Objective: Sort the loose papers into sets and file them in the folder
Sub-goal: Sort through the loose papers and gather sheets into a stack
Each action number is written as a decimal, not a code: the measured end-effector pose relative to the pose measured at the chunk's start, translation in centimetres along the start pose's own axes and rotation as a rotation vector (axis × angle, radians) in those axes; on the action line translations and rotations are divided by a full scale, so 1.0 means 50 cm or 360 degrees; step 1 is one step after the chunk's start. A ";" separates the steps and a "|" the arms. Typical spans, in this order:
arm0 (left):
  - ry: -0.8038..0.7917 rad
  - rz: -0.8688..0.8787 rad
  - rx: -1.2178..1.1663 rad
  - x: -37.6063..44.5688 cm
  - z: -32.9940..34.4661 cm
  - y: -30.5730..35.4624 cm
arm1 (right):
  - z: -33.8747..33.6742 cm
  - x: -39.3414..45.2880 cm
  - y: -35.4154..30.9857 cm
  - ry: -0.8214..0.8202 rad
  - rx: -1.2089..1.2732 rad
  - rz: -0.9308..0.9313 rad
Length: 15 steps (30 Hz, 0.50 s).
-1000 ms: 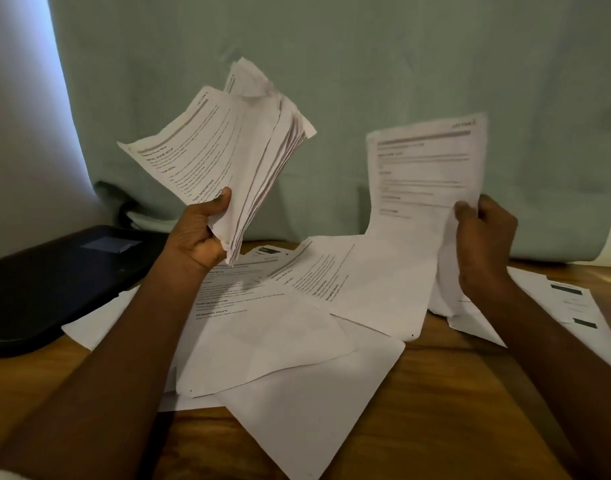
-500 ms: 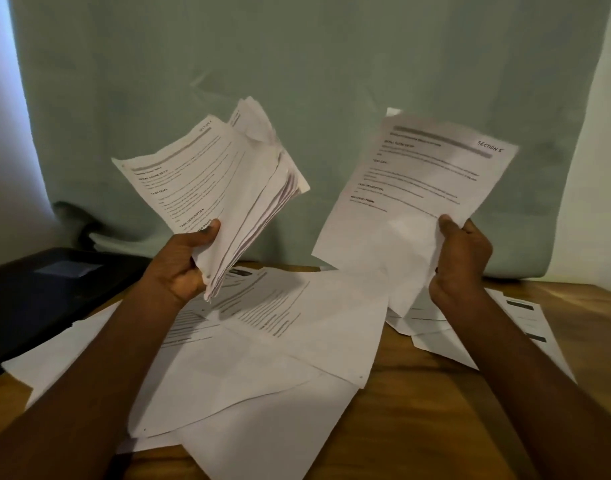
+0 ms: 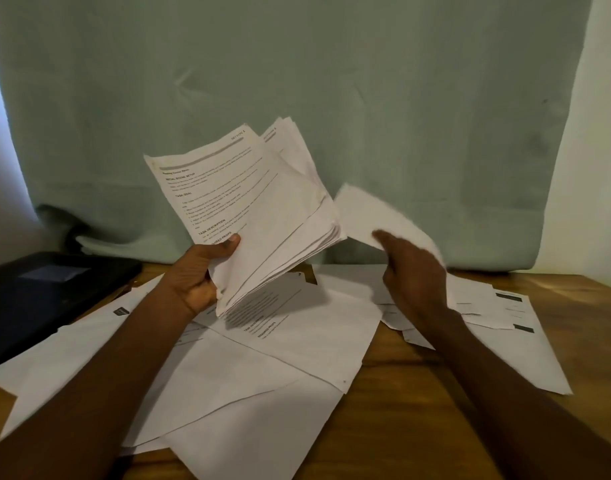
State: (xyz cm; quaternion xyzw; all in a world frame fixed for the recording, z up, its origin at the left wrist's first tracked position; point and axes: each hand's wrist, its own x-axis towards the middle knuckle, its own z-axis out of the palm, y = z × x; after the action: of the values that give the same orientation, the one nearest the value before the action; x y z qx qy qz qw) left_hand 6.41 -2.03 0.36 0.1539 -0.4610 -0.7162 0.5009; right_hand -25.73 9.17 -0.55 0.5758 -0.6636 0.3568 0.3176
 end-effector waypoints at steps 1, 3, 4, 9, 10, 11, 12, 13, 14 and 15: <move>0.0001 0.0014 -0.0007 0.002 -0.001 0.001 | 0.012 -0.010 0.004 -0.0339 -0.0071 0.0149; 0.0030 0.0050 -0.0023 0.006 -0.006 0.004 | 0.023 -0.024 0.012 -0.0928 -0.0309 0.0360; 0.0048 0.0069 -0.0027 0.008 -0.009 0.005 | 0.025 -0.029 0.015 -0.1090 -0.0382 0.0419; 0.0095 0.0062 -0.0007 0.010 -0.029 0.020 | 0.024 -0.015 0.015 -0.1212 -0.0192 0.0507; 0.0124 0.0068 0.0018 0.010 -0.030 0.021 | 0.023 -0.010 0.004 -0.1133 -0.0159 0.0365; 0.0147 0.0087 0.0041 0.008 -0.030 0.022 | 0.025 -0.007 -0.012 -0.1004 -0.0089 0.0189; 0.0178 0.0115 0.0051 0.007 -0.031 0.025 | 0.024 -0.006 -0.035 -0.0854 0.0077 0.0040; 0.0199 0.0139 0.0041 0.006 -0.032 0.026 | 0.024 -0.009 -0.062 -0.0776 0.0303 -0.0034; 0.0233 0.0165 0.0026 0.005 -0.039 0.029 | 0.024 -0.014 -0.094 -0.0769 0.0520 -0.0060; 0.0259 0.0189 0.0013 0.005 -0.047 0.033 | 0.025 -0.022 -0.126 -0.0833 0.0663 -0.0060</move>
State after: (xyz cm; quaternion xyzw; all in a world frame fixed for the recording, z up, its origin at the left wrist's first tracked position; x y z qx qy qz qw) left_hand 8.83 -3.56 0.54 0.1860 -0.4299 -0.6685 0.5776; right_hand -19.37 8.20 -1.46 0.7125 -0.6247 0.3188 0.0186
